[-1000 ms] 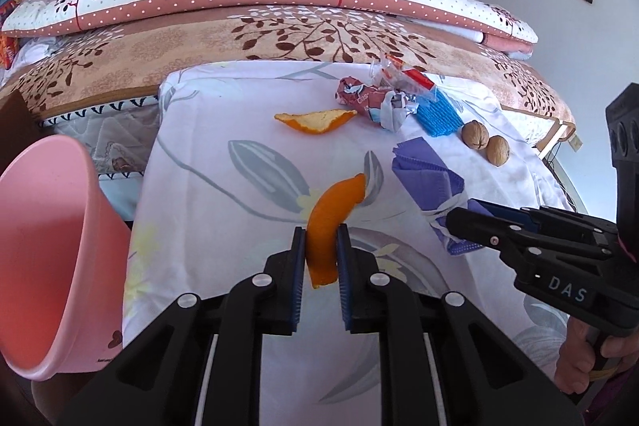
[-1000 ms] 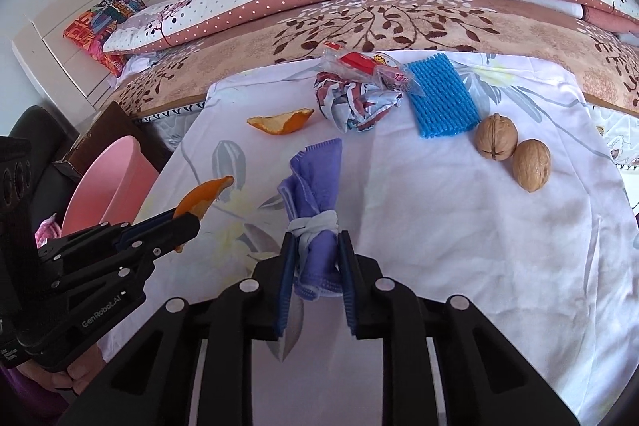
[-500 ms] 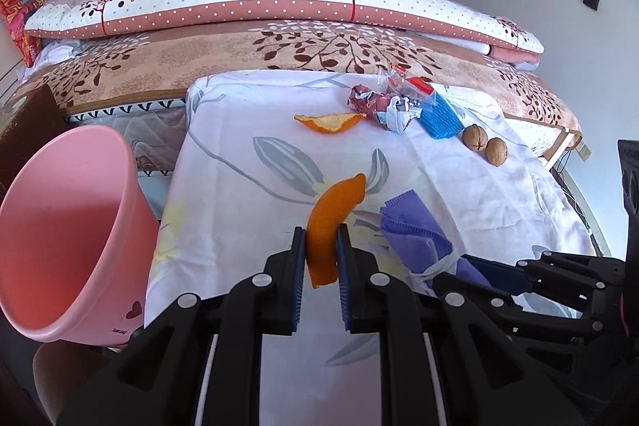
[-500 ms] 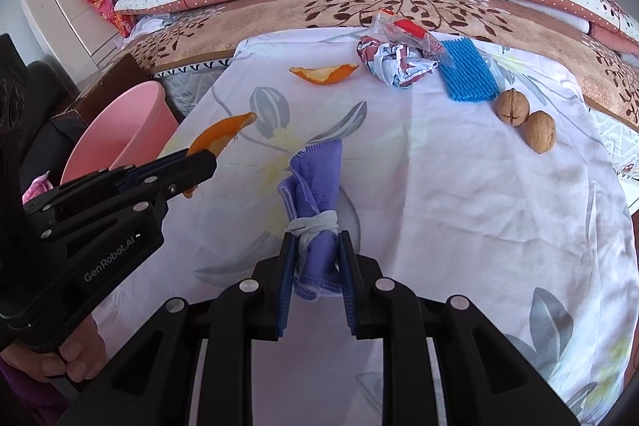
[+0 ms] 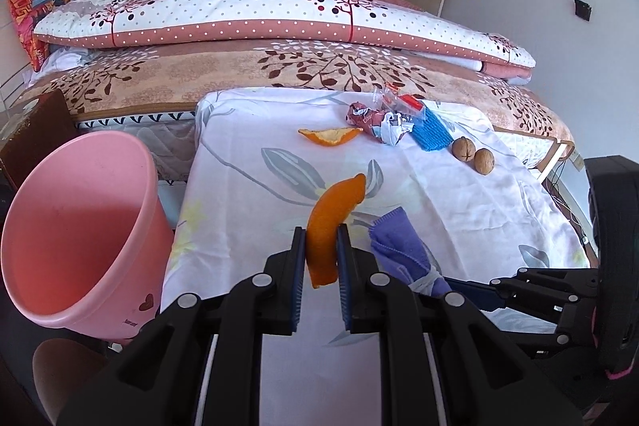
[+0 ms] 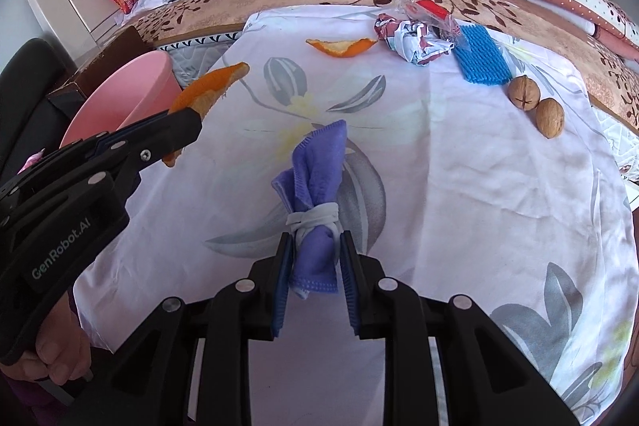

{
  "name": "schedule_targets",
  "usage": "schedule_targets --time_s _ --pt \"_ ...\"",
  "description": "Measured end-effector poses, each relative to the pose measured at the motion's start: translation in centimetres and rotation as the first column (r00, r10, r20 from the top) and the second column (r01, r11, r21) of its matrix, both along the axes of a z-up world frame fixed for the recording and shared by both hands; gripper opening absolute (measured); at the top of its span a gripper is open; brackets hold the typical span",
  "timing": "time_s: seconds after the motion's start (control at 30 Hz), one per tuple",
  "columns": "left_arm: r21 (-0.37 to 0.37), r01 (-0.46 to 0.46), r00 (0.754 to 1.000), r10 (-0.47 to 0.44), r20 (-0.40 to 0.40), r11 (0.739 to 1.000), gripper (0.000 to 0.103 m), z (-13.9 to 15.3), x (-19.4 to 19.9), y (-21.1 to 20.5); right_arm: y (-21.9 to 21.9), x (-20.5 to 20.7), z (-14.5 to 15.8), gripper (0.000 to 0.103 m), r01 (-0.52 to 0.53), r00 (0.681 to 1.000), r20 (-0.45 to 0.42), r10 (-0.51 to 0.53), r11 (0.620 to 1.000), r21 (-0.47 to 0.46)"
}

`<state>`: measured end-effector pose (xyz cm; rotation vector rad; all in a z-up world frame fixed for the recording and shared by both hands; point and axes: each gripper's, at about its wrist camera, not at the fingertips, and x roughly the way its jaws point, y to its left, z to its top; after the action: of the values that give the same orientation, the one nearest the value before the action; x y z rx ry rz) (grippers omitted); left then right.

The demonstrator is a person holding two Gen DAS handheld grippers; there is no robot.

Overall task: Collect trash
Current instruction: 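Carry the orange peel and purple cloth with both tools over the pink bucket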

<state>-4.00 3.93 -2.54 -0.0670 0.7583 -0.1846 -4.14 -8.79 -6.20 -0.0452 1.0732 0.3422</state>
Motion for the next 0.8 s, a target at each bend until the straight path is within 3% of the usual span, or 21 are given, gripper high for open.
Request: schedule_targets --time_s 0.27,0.33,0.37,0.67,0.8 --pt "-0.025 -0.012 1.000 0.012 0.022 1.000 0.015 0.5 -0.8 1.2 0.5 0.4 -0.1 0.039 0.019 1.000 0.012 -0.019 1.000 -0.002" --pt "-0.026 -0.016 0.999 0.016 0.029 1.000 0.015 0.6 -0.9 1.5 0.6 0.4 -0.1 0.030 0.016 1.000 0.019 -0.016 1.000 -0.001" --pt "-0.026 -0.019 0.999 0.020 0.036 0.999 0.015 0.8 -1.0 1.7 0.8 0.4 -0.1 0.019 0.013 1.000 0.018 -0.013 1.000 -0.005" --pt "-0.022 -0.097 0.987 0.099 0.126 0.995 0.015 2.7 -1.5 4.6 3.9 0.0 3.6 0.019 -0.066 0.982 0.181 0.059 0.997 0.032" --pt "-0.010 -0.150 0.976 0.150 0.159 0.989 0.015 3.1 -1.8 6.3 6.4 0.5 5.0 0.019 -0.117 0.972 0.213 0.102 0.991 0.059"
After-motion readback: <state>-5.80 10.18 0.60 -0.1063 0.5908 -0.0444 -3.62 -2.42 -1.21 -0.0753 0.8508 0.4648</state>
